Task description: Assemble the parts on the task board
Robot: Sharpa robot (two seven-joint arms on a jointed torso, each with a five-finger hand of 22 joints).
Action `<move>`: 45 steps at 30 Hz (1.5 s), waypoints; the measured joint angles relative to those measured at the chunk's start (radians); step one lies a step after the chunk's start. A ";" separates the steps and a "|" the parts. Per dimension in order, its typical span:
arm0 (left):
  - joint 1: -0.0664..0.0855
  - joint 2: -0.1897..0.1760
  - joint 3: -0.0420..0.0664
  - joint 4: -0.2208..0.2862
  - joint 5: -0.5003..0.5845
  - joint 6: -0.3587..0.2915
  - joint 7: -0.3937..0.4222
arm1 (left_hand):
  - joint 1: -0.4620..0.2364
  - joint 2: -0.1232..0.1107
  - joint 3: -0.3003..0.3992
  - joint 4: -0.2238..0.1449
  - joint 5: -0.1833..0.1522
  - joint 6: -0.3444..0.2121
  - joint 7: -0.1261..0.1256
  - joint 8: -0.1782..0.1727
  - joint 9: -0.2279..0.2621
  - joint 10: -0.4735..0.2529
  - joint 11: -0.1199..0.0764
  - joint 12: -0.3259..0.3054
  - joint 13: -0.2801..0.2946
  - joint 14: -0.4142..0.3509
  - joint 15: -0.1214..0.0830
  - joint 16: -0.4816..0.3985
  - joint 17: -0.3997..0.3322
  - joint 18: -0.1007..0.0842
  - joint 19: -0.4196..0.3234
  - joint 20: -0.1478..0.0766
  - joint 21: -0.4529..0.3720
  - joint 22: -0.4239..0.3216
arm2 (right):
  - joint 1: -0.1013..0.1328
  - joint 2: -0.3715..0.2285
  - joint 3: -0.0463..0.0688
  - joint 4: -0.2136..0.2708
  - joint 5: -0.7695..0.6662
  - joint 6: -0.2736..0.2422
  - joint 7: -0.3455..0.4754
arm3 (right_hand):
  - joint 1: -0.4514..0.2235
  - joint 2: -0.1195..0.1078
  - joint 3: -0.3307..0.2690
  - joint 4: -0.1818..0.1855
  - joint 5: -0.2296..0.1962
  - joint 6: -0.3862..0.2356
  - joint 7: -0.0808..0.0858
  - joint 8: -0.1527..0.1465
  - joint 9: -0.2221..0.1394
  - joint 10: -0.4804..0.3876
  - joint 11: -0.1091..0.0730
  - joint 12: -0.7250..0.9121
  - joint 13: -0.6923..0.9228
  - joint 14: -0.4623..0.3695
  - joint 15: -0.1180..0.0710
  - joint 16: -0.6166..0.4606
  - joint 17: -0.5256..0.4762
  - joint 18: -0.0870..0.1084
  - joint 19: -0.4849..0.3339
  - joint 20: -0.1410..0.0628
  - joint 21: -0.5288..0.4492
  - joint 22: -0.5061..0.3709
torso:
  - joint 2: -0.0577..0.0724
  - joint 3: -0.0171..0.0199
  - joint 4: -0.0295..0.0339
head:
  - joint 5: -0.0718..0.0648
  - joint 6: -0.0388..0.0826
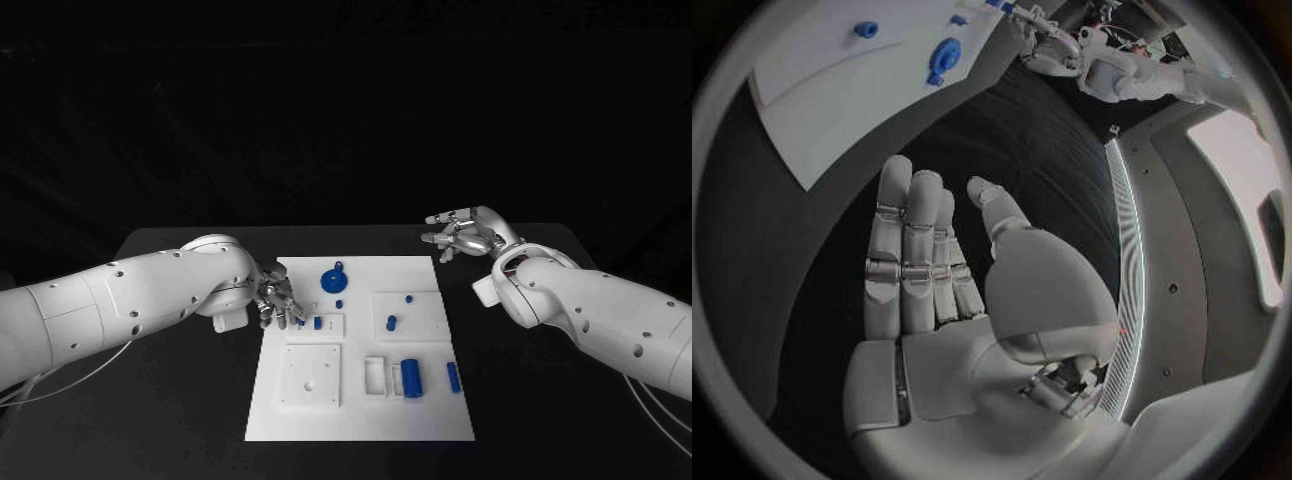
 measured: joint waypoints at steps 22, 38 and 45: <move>0.003 0.053 0.000 -0.081 -0.082 0.103 0.013 | -0.003 -0.003 -0.003 -0.003 -0.010 0.000 0.000 -0.002 0.000 0.001 0.002 0.000 0.001 -0.002 0.002 0.000 -0.003 0.000 -0.004 0.004 0.004 0.000 | 0.000 0.004 0.000 0.000 0.000 0.000 0.000 | 0.000 0.000 0.000 0.000 0.000 0.000 0.000 0.000 0.000 0.000 0.000 0.000 0.000 0.000 0.000 0.000 0.000 0.000 0.000 0.000 0.000 0.000 | 0.000 -0.0009 0.0019 | -0.001 -0.003; 0.002 0.046 -0.001 -0.069 -0.088 0.090 0.030 | -0.004 -0.004 -0.003 -0.003 -0.014 0.000 0.000 -0.001 -0.006 -0.002 -0.002 0.000 0.001 -0.002 0.002 0.000 -0.006 0.000 -0.004 0.004 0.004 0.000 | 0.000 0.004 0.000 -0.001 0.000 0.000 0.000 | 0.000 0.000 0.000 0.000 0.000 0.000 0.000 0.000 0.000 0.000 0.000 0.000 0.000 0.000 0.000 0.000 0.000 0.000 0.000 0.000 0.000 0.000 | -0.001 -0.0006 0.0023 | 0.002 -0.002; 0.002 0.040 -0.001 -0.057 -0.082 0.082 0.035 | -0.004 -0.003 -0.003 -0.003 -0.009 0.000 0.000 -0.001 -0.007 -0.002 -0.002 0.000 0.001 -0.002 0.003 0.000 -0.006 0.000 -0.004 0.004 0.004 0.001 | -0.001 0.004 0.000 -0.001 0.000 0.000 0.000 | 0.000 0.000 0.000 0.000 0.000 0.000 0.000 0.000 0.000 0.000 0.000 0.000 0.000 0.000 0.000 0.000 0.000 0.000 0.000 0.000 0.000 0.000 | -0.001 -0.0007 0.0023 | 0.002 -0.005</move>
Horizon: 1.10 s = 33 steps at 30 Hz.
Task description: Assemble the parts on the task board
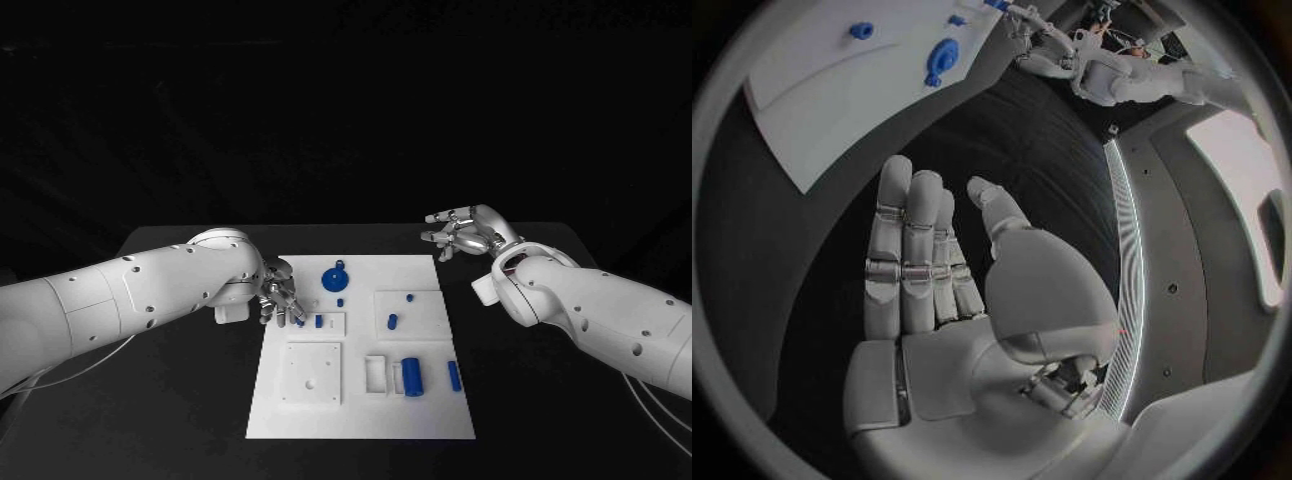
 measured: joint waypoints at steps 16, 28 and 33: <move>-0.001 -0.010 0.000 0.011 0.007 -0.018 0.002 | 0.001 0.001 0.000 0.000 -0.001 0.000 0.000 -0.001 -0.005 0.000 0.000 0.000 0.000 -0.001 0.001 0.000 -0.001 0.000 0.000 0.000 0.000 0.000 | -0.001 0.000 0.000 0.000 0.000 0.000 0.000 | 0.000 0.000 0.000 0.000 0.006 0.000 0.000 0.000 0.000 0.000 0.000 0.000 0.000 0.000 0.000 0.000 0.000 0.000 0.000 0.000 0.000 0.000 | 0.000 0.0002 0.0008 | 0.000 0.000; -0.005 -0.024 -0.001 0.026 0.008 -0.033 0.001 | 0.004 0.004 0.000 0.000 -0.013 0.000 0.000 -0.002 -0.007 0.001 0.002 -0.004 -0.001 0.000 0.003 -0.004 -0.003 0.000 0.000 0.000 0.000 0.000 | -0.002 -0.001 0.000 0.000 0.000 0.000 0.000 | -0.004 0.004 0.000 0.000 0.006 0.000 0.000 0.000 0.000 0.000 0.000 0.000 -0.002 0.000 0.000 0.000 0.000 0.000 0.000 0.000 0.000 0.000 | 0.000 0.0001 0.0003 | 0.011 -0.006; -0.008 -0.026 -0.001 0.031 0.009 -0.042 0.001 | 0.004 0.004 0.000 0.000 -0.013 0.000 0.000 0.000 -0.008 0.002 0.002 -0.004 -0.001 0.000 0.003 -0.004 -0.004 0.000 0.000 0.000 0.000 0.000 | -0.002 -0.001 0.000 0.001 0.000 0.000 0.000 | -0.004 0.004 0.000 0.000 0.006 0.000 0.000 0.000 0.000 0.000 0.000 0.000 -0.002 0.000 0.000 0.000 0.000 0.000 0.000 0.000 0.000 0.000 | 0.000 -0.0002 0.0003 | 0.011 -0.007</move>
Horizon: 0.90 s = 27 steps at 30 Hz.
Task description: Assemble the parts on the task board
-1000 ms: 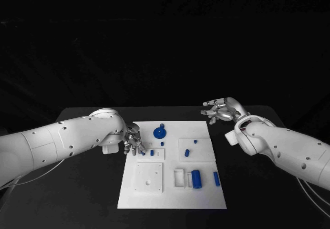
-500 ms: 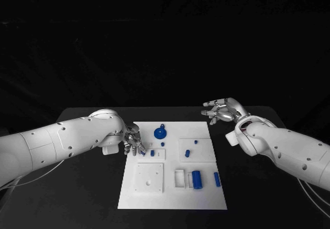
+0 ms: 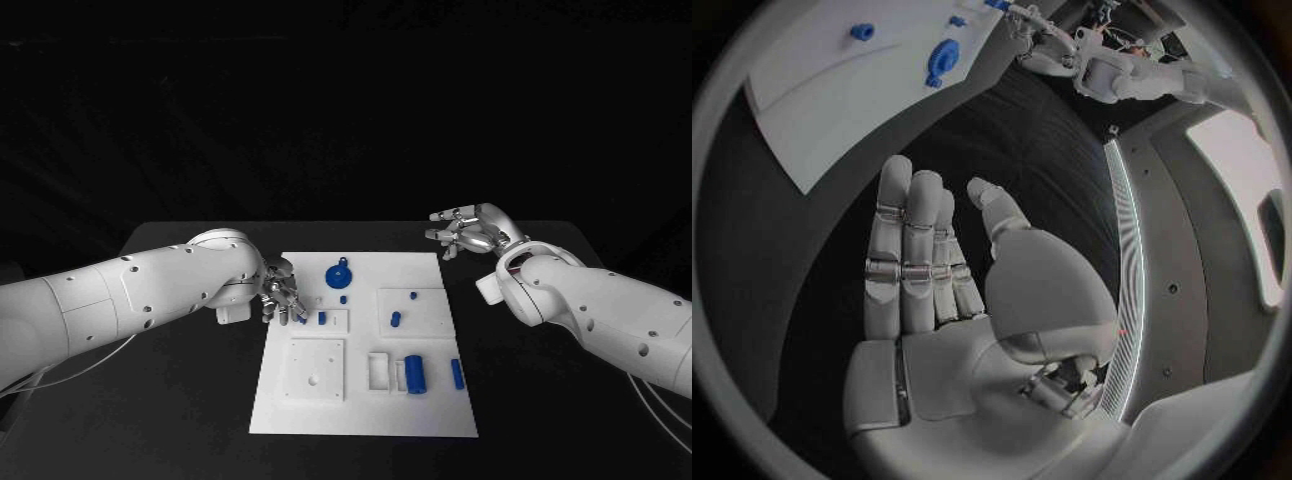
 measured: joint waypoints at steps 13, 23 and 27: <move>-0.008 -0.006 0.000 0.019 -0.004 -0.031 -0.001 | -0.001 0.001 0.000 0.000 -0.006 0.000 0.000 0.000 -0.001 0.000 0.000 0.000 0.000 0.004 -0.004 0.000 0.000 0.000 0.000 0.000 0.000 0.000 | -0.001 -0.001 0.000 -0.001 0.000 0.001 0.000 | 0.000 0.000 0.000 0.000 0.000 0.000 0.000 0.000 0.000 0.000 0.000 0.000 0.000 0.000 0.000 0.000 0.000 0.000 0.000 0.000 0.000 0.000 | 0.000 0.0000 -0.0001 | -0.008 -0.003; -0.011 -0.011 0.000 0.031 -0.019 -0.049 -0.001 | 0.001 0.001 0.000 0.000 -0.001 0.000 0.000 0.000 -0.005 -0.003 -0.003 0.000 0.000 0.006 -0.002 0.000 0.000 0.000 0.004 -0.004 0.000 0.000 | -0.004 -0.002 0.000 -0.002 0.000 0.001 0.000 | 0.000 0.000 0.000 0.000 0.000 0.000 0.000 0.000 0.000 0.000 0.000 0.000 0.000 0.000 0.000 0.000 0.000 0.000 0.000 0.000 0.000 0.000 | 0.000 0.0012 -0.0003 | -0.002 -0.001; -0.011 -0.012 0.000 0.035 -0.024 -0.051 -0.001 | 0.005 0.000 0.000 0.000 -0.001 0.000 0.000 0.000 -0.007 -0.003 -0.003 0.000 -0.001 0.006 -0.002 0.000 0.001 0.000 0.004 -0.004 0.000 0.000 | -0.004 -0.002 0.000 -0.002 0.000 0.001 0.000 | 0.000 0.000 0.000 0.000 0.000 0.000 0.000 0.000 0.000 0.000 0.000 0.000 0.000 0.000 0.000 0.000 0.000 0.000 0.000 0.000 0.000 0.000 | 0.000 0.0012 -0.0007 | 0.000 -0.001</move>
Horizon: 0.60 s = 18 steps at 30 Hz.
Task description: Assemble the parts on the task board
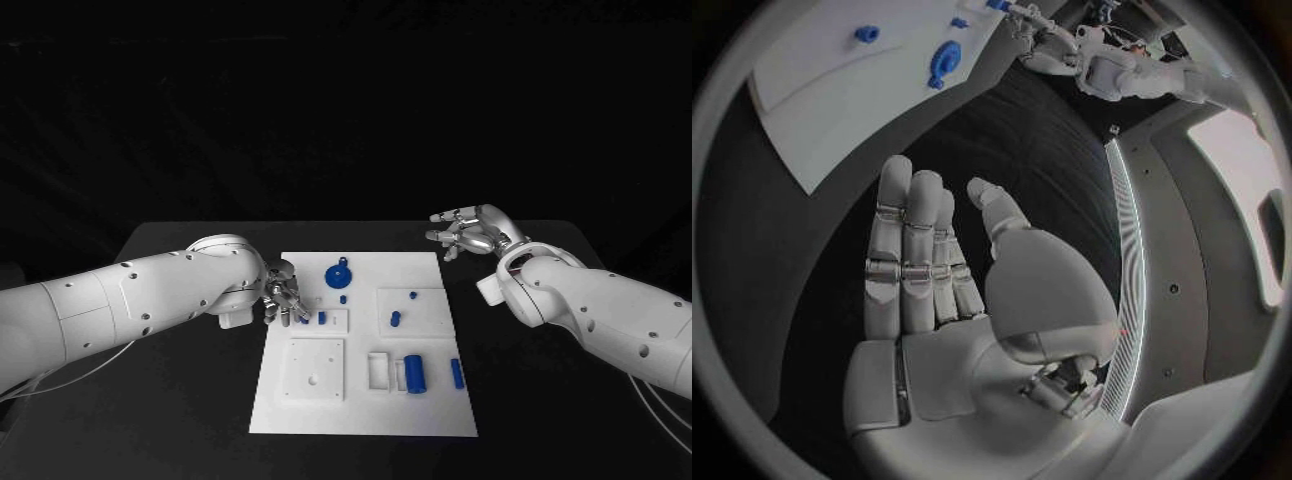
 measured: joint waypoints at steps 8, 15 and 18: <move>0.000 -0.005 0.000 0.007 -0.007 0.000 -0.002 | 0.001 -0.001 0.000 0.000 0.006 0.000 0.000 -0.001 -0.005 0.000 0.000 0.000 0.000 0.000 0.000 0.000 0.001 0.000 0.000 0.000 0.000 0.000 | -0.001 0.000 0.000 -0.001 0.000 0.000 0.000 | 0.000 0.000 -0.003 0.003 0.000 0.000 0.000 0.000 0.000 0.000 0.000 0.000 0.000 0.000 0.000 0.000 0.000 0.000 0.000 0.000 0.000 -0.002 | 0.000 -0.0005 -0.0004 | 0.004 -0.002; 0.000 -0.010 0.000 0.008 -0.014 -0.001 -0.007 | 0.001 -0.001 0.000 0.000 0.006 0.000 0.000 -0.001 -0.007 0.000 0.000 0.000 0.000 0.000 0.000 0.000 0.002 0.000 0.000 0.000 0.000 0.000 | -0.002 0.000 0.000 -0.001 0.000 0.001 0.000 | 0.000 0.000 -0.003 0.003 0.000 0.000 0.000 0.000 0.000 0.000 0.000 0.000 0.000 0.000 0.000 0.000 0.000 0.000 0.000 0.000 0.000 -0.002 | 0.000 -0.0006 -0.0002 | 0.004 -0.002; -0.002 -0.011 -0.001 0.010 -0.016 -0.003 -0.010 | 0.001 -0.001 0.000 0.000 0.011 0.000 0.000 0.002 -0.007 0.000 0.000 0.000 0.000 0.005 -0.002 0.000 0.003 0.000 0.000 0.000 0.000 0.000 | -0.002 0.000 0.000 -0.001 0.000 0.001 0.000 | 0.000 0.000 -0.003 0.003 0.000 0.000 0.000 0.000 0.000 0.000 0.000 0.000 0.000 0.000 0.000 0.000 0.000 0.000 0.000 0.000 0.000 -0.002 | 0.000 -0.0007 -0.0002 | 0.004 -0.002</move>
